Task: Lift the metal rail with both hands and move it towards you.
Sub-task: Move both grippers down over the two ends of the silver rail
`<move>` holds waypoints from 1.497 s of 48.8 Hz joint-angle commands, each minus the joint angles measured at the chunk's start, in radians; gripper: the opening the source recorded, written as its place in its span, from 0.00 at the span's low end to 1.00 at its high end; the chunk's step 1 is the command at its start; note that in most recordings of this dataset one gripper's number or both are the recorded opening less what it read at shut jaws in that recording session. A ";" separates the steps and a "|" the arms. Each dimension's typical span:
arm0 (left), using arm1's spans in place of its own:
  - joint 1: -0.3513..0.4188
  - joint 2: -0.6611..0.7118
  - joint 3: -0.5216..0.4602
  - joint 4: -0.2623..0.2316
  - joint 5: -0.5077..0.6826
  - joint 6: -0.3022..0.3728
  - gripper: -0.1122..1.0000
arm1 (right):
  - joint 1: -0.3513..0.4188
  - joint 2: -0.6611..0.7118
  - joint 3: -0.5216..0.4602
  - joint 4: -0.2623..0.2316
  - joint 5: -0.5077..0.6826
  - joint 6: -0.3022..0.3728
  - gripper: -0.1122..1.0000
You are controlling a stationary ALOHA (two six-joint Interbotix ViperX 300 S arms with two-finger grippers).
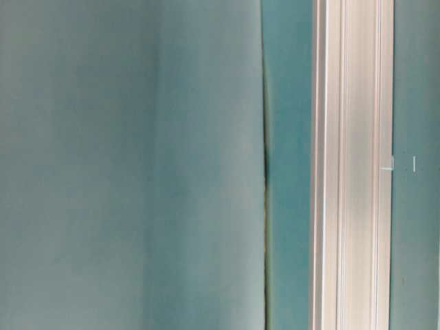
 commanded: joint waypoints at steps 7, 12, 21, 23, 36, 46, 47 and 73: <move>0.023 0.023 -0.121 0.014 0.219 -0.091 0.10 | -0.009 0.038 -0.106 0.064 0.124 0.020 0.12; 0.021 0.043 -0.183 0.015 0.354 -0.117 0.06 | -0.017 0.071 -0.176 0.064 0.311 0.028 0.09; 0.020 0.120 -0.330 0.015 0.632 -0.124 0.06 | -0.026 0.138 -0.285 0.064 0.626 0.064 0.09; 0.020 0.140 -0.359 0.015 0.686 -0.124 0.06 | -0.029 0.153 -0.308 0.064 0.684 0.078 0.09; 0.028 0.296 -0.508 0.023 0.982 -0.110 0.05 | -0.048 0.322 -0.446 0.064 1.012 0.107 0.09; 0.034 0.410 -0.606 0.023 1.140 -0.067 0.05 | -0.069 0.482 -0.551 0.063 1.227 0.104 0.09; 0.034 0.422 -0.615 0.023 1.158 -0.064 0.05 | -0.071 0.494 -0.561 0.063 1.243 0.104 0.09; 0.086 0.614 -0.735 0.028 1.390 0.003 0.05 | -0.138 0.727 -0.707 0.025 1.443 0.002 0.09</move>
